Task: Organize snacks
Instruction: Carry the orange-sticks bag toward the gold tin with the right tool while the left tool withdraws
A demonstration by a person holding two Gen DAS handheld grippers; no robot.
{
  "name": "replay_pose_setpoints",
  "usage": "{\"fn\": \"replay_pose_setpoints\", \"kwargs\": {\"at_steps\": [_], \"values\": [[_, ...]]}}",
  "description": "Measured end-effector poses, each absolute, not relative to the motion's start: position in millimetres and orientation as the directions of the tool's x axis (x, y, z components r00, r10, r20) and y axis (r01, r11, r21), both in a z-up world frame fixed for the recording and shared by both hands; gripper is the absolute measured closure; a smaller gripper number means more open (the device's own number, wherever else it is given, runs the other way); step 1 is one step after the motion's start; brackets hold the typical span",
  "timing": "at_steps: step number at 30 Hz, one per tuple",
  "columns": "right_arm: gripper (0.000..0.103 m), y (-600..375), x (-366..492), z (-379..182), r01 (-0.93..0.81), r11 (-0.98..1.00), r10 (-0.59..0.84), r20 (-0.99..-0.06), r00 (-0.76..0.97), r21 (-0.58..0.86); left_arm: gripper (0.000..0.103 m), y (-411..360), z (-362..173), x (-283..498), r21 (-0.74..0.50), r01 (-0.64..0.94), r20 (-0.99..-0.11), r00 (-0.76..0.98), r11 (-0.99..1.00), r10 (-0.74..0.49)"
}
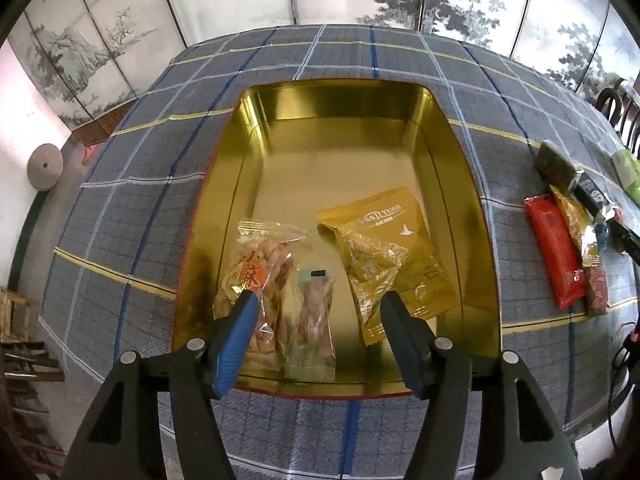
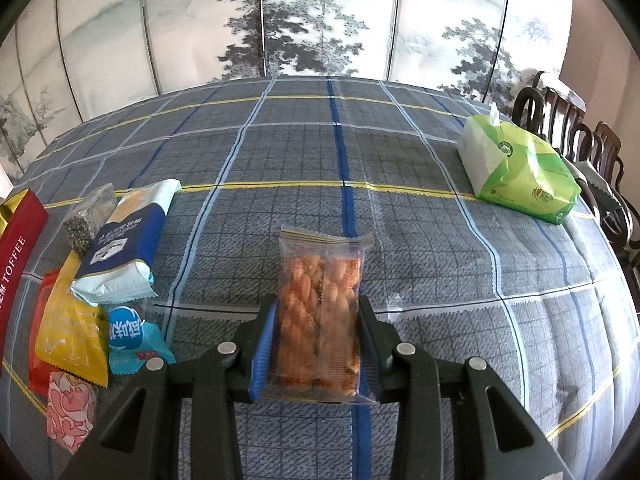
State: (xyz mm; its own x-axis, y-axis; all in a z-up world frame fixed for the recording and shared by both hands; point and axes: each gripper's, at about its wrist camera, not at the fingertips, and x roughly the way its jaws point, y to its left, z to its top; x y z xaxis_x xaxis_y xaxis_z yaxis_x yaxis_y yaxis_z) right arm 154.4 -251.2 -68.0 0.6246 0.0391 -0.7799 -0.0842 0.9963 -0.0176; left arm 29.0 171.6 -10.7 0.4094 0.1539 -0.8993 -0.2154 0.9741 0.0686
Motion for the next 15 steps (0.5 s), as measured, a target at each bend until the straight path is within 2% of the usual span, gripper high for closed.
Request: {"fn": "replay_pose_setpoints", "kwargs": {"at_steps": [15], "values": [[0.066, -244.4, 156.4, -65.9, -0.024, 0.999, -0.02, -0.805, 0.594, -0.043, 0.028, 173.5, 1.1, 20.2, 0.064, -0.235, -0.878, 0.449, 0.97, 0.167]]}}
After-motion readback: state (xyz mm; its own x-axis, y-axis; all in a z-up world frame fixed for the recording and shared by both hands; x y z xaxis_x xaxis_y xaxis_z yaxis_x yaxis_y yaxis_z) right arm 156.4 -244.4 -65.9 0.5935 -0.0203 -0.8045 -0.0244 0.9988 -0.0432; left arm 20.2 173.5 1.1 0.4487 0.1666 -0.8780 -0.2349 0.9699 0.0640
